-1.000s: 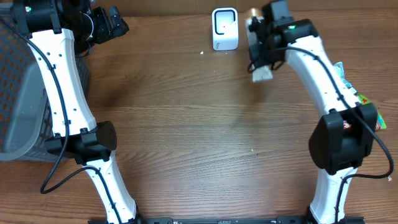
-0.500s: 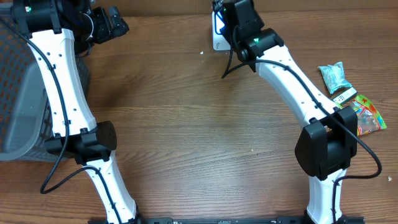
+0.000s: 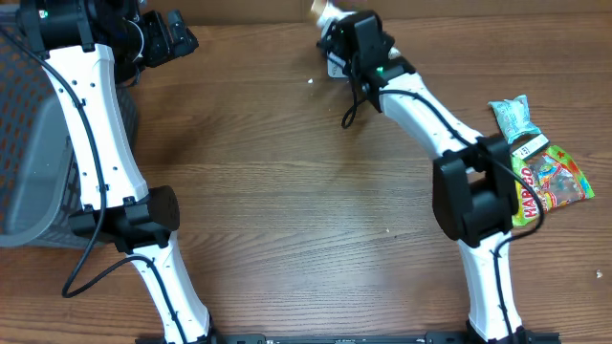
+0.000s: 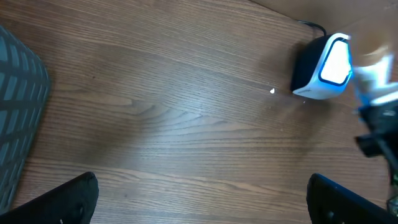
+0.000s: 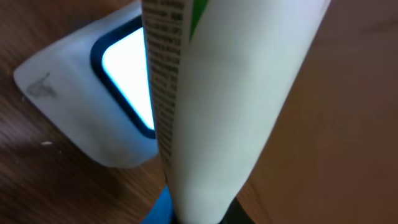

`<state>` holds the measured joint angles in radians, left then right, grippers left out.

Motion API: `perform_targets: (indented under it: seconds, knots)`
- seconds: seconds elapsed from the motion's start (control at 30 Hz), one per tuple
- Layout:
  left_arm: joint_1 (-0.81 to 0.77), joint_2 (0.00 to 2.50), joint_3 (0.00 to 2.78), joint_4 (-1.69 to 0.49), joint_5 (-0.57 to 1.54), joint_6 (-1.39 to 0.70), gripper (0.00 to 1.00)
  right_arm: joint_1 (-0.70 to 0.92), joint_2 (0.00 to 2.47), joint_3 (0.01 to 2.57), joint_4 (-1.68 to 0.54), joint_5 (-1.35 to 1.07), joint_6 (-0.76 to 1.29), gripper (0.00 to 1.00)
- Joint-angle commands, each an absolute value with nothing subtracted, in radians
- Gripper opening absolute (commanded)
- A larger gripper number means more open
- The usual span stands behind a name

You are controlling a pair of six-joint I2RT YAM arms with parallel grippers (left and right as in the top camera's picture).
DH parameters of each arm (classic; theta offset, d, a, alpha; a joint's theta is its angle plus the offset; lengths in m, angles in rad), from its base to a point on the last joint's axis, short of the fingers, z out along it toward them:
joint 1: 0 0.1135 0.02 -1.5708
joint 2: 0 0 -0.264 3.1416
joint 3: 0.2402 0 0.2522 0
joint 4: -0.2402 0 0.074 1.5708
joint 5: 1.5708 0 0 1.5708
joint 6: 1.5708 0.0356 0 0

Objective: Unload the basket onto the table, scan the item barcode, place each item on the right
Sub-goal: 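Raise the cream tube with the right gripper to the scanner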

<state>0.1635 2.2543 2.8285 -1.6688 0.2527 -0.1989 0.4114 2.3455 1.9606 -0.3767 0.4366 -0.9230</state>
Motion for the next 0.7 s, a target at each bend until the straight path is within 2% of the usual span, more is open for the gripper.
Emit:
perform_targets:
  seconds: [0.0,0.67]
  knots:
    - [0.157,2.244,2.841,-1.667,0.251,-0.187,1.00,0.398,2.336,1.998,-0.340,0.489,-0.978,0.04]
    - [0.159,2.244,2.841,-1.667,0.251,-0.187,1.00,0.358,2.357,1.998,-0.278,0.524,-1.008,0.04]
